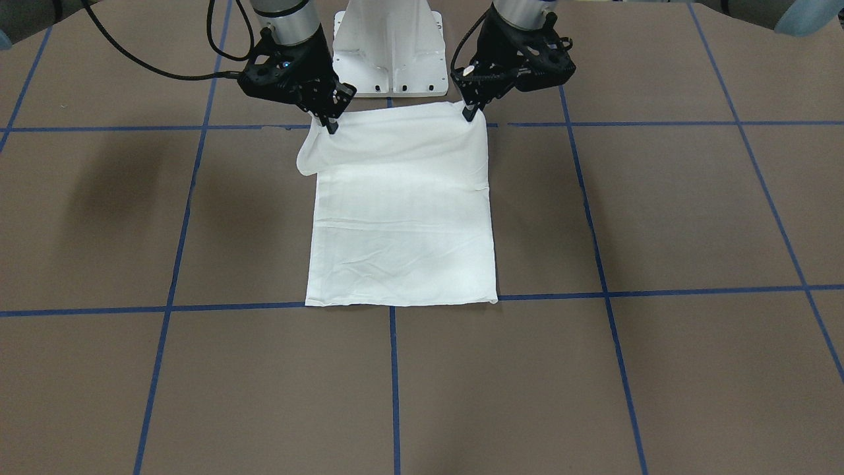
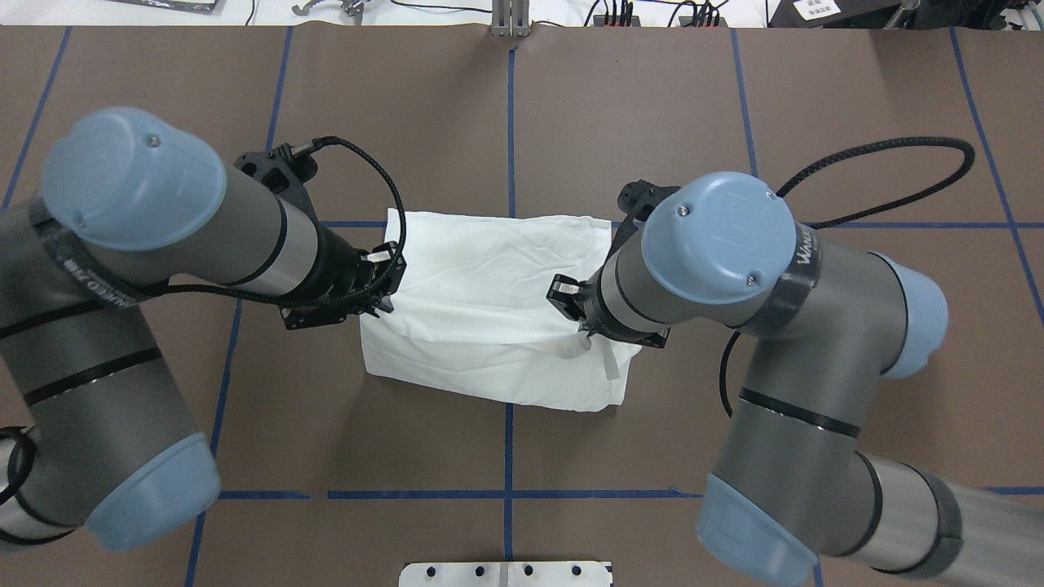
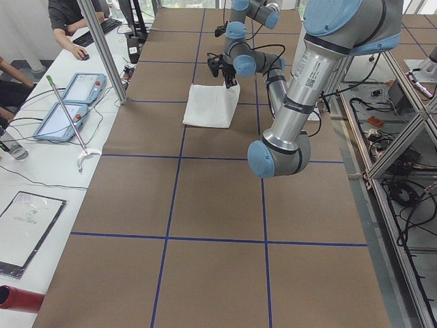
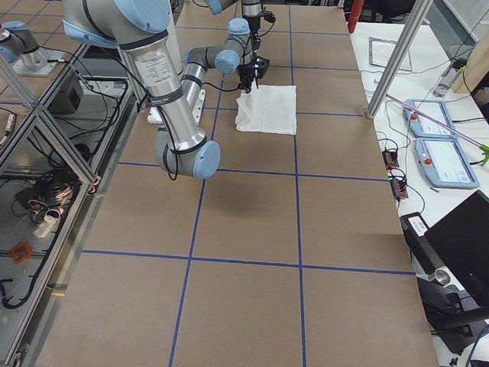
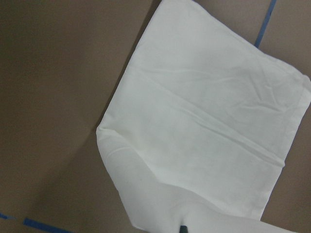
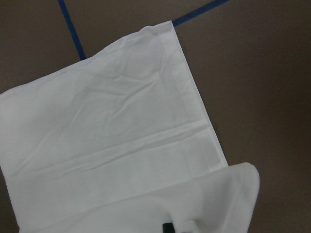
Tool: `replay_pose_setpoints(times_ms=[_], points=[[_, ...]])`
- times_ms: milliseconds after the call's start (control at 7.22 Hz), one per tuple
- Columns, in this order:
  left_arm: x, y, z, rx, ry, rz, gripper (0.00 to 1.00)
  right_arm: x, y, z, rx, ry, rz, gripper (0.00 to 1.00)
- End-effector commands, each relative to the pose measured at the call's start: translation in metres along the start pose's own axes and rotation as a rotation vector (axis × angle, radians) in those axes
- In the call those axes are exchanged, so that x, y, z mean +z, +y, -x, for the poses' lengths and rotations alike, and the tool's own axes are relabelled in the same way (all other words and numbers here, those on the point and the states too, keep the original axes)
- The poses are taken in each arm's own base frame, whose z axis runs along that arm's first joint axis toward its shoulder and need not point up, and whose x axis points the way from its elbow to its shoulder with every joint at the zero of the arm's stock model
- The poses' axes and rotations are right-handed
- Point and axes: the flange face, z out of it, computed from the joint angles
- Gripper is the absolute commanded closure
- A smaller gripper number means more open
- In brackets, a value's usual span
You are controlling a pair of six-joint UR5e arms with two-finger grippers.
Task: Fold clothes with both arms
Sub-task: 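Lay the near edge onto the far edge and open both grippers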
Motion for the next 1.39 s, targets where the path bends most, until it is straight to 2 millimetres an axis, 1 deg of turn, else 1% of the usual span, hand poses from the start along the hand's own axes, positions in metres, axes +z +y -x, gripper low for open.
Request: replay_pose_setpoints(times_ms=[0,139,277,416,554,693,831,1109,1247], points=[[0.029,-0.058,-0.017,-0.016,0.022,-0.056,1.0,0.031,-0.052,0.029,-0.007,-0.005,-0.053,1.0],[0.039,-0.079,-0.024,-0.028,0.023,-0.076,1.0,0.054,-0.073,0.041,0.006,-0.002,-0.069,1.0],[0.048,-0.093,-0.024,-0.034,0.024,-0.087,1.0,0.073,-0.091,0.064,-0.004,0.033,-0.077,1.0],[0.063,-0.105,-0.022,-0.035,0.029,-0.091,1.0,0.087,-0.1,0.062,-0.015,0.062,-0.078,1.0],[0.079,-0.113,-0.023,-0.038,0.031,-0.093,1.0,0.096,-0.107,0.066,-0.021,0.073,-0.08,1.0],[0.094,-0.123,-0.021,-0.04,0.032,-0.096,1.0,0.11,-0.114,0.073,-0.02,0.067,-0.081,1.0],[0.103,-0.13,-0.018,-0.043,0.03,-0.1,1.0,0.119,-0.117,0.073,-0.021,0.058,-0.08,1.0],[0.103,-0.131,-0.018,-0.044,0.03,-0.101,1.0,0.122,-0.118,0.081,-0.016,0.06,-0.079,1.0],[0.103,-0.132,-0.018,-0.054,0.03,-0.104,1.0,0.13,-0.12,0.078,-0.021,0.064,-0.08,0.06]])
